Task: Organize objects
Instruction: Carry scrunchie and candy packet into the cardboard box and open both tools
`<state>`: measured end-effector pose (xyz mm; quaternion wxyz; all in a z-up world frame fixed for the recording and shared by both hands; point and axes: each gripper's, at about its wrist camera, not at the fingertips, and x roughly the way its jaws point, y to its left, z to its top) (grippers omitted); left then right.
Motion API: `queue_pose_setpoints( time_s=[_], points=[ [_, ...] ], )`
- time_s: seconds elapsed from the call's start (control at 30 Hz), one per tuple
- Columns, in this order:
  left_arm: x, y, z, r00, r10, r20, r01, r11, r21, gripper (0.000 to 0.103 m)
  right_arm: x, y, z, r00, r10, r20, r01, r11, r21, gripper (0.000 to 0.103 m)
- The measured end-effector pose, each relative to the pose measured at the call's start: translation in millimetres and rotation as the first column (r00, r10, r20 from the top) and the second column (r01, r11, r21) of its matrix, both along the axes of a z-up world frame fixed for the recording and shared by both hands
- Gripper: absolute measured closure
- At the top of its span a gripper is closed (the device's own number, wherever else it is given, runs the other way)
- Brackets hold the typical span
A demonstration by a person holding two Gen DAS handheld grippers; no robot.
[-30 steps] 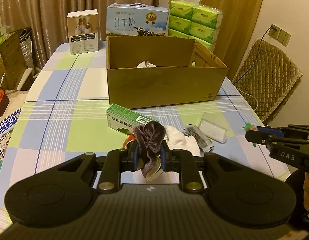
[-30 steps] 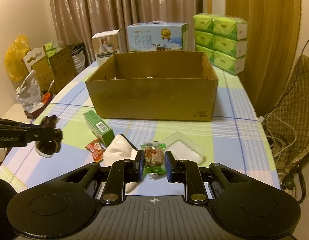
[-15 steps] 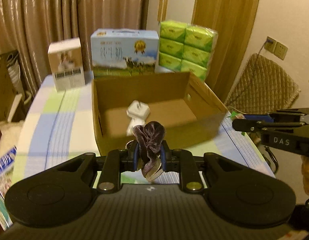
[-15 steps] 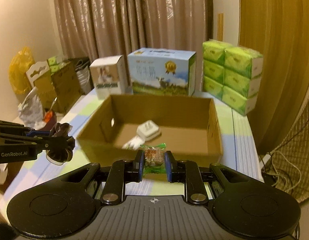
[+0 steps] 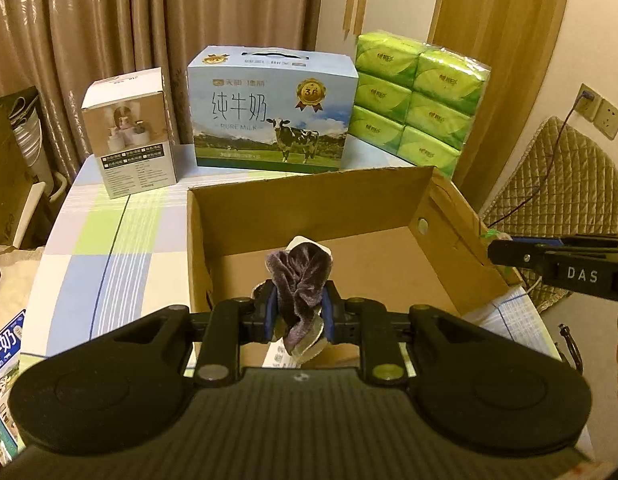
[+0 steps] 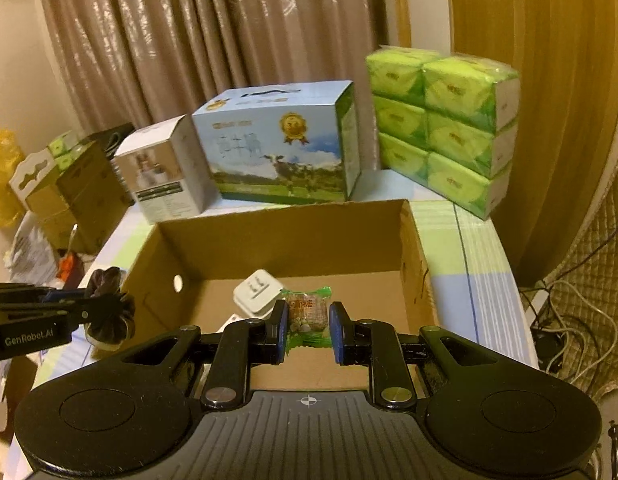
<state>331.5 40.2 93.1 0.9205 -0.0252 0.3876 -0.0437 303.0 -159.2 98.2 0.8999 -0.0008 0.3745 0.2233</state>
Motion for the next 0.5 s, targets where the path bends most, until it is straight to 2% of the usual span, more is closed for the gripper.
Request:
queue_pose_setpoints(
  time_s=[0.07,0.1,0.13,0.2,0.5],
  points=[
    [7.1,-0.6,-3.6,1.0,0.0,-0.004,0.0,1.0,0.007,0.08,5.1,1.0,-1.6,1.0,-0.001,-0.002,0.001,1.0,0.006,0.084],
    [10.9,-1.4,-5.1,1.0,0.001,-0.003,-0.001,1.0,0.01,0.076,6.9,1.2,-2.5,1.0,-0.002,-0.003,0.002,1.0,0.011,0.084],
    [15.0,-1.2,-7.2,1.0,0.007,0.003,-0.007,1.0,0.011,0.06,8.3,1.4,-3.3,1.0,-0.004,-0.004,0.004,1.0,0.014,0.084],
    [19.9,1.8,-10.3,1.0,0.025,0.015,-0.025,1.0,-0.004,0.035,9.4,2.4,-4.5,1.0,-0.005,-0.008,0.005,1.0,0.021,0.084],
    [15.2,9.0,-13.9,0.999,0.037,0.022,-0.037,0.999,-0.009,0.035,10.2,8.2,-10.6,1.0,0.019,-0.017,-0.018,0.999,0.031,0.084]
  ],
)
